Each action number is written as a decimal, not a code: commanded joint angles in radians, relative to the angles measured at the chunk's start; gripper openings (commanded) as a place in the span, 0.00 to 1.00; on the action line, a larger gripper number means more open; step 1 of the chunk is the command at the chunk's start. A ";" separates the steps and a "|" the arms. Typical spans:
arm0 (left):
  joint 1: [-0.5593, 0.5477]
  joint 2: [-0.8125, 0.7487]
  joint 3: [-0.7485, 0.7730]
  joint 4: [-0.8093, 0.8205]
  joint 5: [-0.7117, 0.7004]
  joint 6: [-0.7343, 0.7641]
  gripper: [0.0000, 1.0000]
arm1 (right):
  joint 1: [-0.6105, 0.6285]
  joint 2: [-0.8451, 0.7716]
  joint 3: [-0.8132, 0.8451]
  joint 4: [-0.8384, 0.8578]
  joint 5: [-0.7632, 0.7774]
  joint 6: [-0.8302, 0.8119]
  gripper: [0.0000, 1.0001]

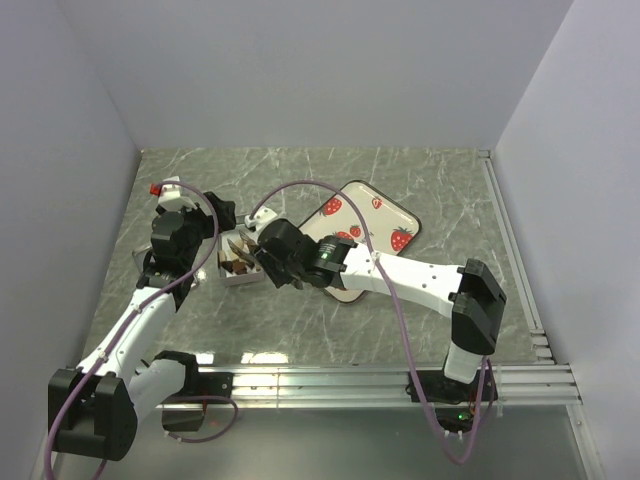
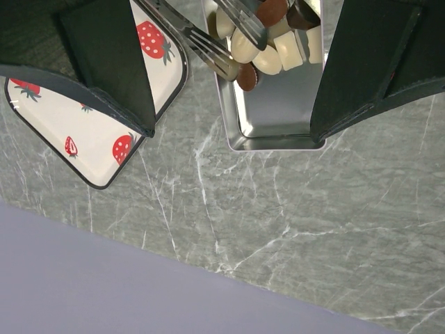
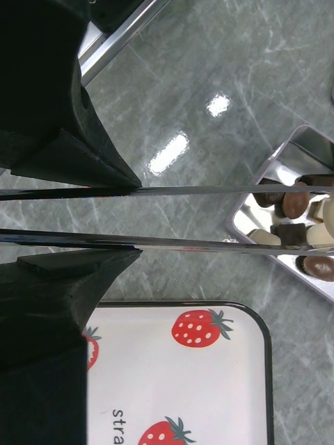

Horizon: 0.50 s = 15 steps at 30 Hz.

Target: Pack the chocolate

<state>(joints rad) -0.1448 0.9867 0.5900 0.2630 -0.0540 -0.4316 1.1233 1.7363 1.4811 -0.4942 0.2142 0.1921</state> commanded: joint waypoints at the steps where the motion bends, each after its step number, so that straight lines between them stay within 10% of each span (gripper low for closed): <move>1: -0.004 -0.008 0.030 0.024 -0.009 0.001 0.99 | 0.006 0.005 0.047 0.017 -0.006 -0.008 0.45; 15: -0.004 -0.010 0.030 0.022 -0.012 0.002 0.99 | 0.006 -0.023 0.006 0.003 0.036 0.006 0.46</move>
<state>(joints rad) -0.1448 0.9867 0.5896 0.2630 -0.0544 -0.4316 1.1233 1.7546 1.4807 -0.4988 0.2176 0.1925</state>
